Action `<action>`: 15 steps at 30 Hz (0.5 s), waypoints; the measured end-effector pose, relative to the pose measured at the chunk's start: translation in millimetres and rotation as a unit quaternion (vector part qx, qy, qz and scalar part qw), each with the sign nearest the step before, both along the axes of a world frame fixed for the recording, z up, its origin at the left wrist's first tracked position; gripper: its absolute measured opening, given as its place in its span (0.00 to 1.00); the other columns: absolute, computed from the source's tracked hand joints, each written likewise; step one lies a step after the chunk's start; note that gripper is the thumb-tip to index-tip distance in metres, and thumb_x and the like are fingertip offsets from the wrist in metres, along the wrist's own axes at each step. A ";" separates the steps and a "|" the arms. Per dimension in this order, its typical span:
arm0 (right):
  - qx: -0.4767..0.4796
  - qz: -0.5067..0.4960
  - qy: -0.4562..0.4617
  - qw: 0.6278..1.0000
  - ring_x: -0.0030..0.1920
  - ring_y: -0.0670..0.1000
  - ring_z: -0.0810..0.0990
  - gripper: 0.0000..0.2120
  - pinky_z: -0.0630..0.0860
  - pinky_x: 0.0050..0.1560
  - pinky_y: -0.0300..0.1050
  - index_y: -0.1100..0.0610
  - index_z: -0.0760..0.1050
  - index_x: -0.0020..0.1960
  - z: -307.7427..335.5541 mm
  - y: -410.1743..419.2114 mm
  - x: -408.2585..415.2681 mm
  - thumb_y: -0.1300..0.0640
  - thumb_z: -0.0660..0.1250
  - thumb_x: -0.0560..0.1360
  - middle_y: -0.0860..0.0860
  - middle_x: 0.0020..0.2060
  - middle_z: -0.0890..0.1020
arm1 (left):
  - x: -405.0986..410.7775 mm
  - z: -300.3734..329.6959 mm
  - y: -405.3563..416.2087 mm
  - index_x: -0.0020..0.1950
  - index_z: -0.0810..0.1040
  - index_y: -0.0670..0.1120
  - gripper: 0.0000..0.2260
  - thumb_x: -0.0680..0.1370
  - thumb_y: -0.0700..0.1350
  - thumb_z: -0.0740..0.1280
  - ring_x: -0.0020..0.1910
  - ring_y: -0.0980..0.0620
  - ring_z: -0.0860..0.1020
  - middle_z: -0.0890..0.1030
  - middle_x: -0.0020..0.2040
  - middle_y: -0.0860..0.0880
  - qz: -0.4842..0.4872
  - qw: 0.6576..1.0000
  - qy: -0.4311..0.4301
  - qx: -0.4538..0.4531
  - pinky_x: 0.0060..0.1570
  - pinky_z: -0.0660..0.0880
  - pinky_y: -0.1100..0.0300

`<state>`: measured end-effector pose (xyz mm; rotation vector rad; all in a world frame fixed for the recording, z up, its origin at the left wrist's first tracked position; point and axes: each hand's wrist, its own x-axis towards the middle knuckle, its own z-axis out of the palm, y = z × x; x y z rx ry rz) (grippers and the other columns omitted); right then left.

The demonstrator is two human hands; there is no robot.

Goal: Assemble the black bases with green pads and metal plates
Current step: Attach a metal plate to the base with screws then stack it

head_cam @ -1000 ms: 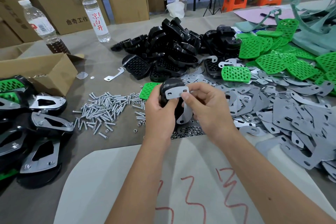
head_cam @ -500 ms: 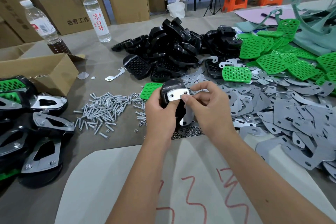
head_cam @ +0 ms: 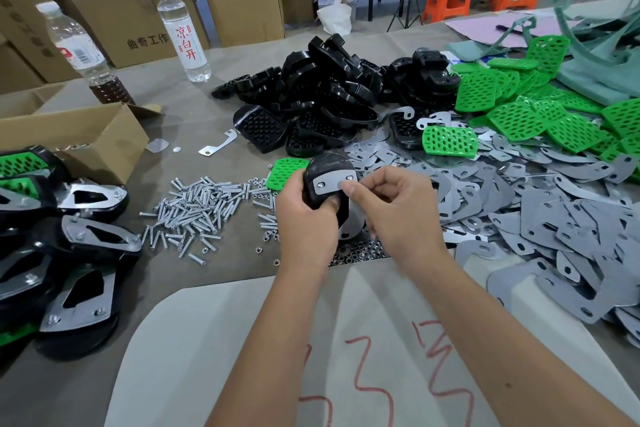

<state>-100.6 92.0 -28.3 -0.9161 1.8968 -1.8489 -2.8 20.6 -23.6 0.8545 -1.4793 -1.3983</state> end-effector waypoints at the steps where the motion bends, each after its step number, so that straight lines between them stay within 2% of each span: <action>1: 0.003 0.003 -0.001 1.000 0.19 0.48 0.72 0.13 0.68 0.22 0.38 0.54 0.79 0.36 0.2 0.2 0.2 0.51 0.79 0.74 0.50 0.24 0.80 | -0.3 -0.6 -0.2 0.52 0.82 0.50 0.19 0.74 0.27 0.70 0.48 0.56 0.85 0.88 0.48 0.53 0.006 1.000 0.001 0.002 0.50 0.81 0.59; 6: 0.021 0.038 -0.011 0.999 0.22 0.49 0.74 0.10 0.73 0.25 0.44 0.54 0.80 0.37 1.1 1.4 -1.9 0.56 0.78 0.74 0.53 0.28 0.82 | -0.8 -3.5 -2.3 0.52 0.82 0.51 0.20 0.74 0.26 0.69 0.48 0.56 0.85 0.87 0.48 0.54 0.017 1.000 0.007 0.020 0.51 0.81 0.58; 11: 0.024 0.026 -0.065 0.997 0.22 0.48 0.73 0.08 0.72 0.24 0.40 0.57 0.81 0.39 -0.4 2.0 -5.6 0.58 0.78 0.74 0.54 0.29 0.83 | 9.2 -0.5 -6.6 0.54 0.83 0.52 0.21 0.71 0.27 0.72 0.49 0.53 0.86 0.88 0.49 0.52 -0.065 0.997 -0.032 0.012 0.51 0.82 0.54; 15: 0.006 0.020 -0.088 0.996 0.21 0.47 0.74 0.07 0.73 0.23 0.39 0.56 0.81 0.41 -0.5 2.6 -7.0 0.59 0.79 0.73 0.52 0.29 0.83 | 20.0 4.4 -10.2 0.57 0.81 0.54 0.18 0.71 0.36 0.74 0.46 0.48 0.86 0.88 0.47 0.52 -0.097 0.989 -0.100 -0.052 0.48 0.83 0.47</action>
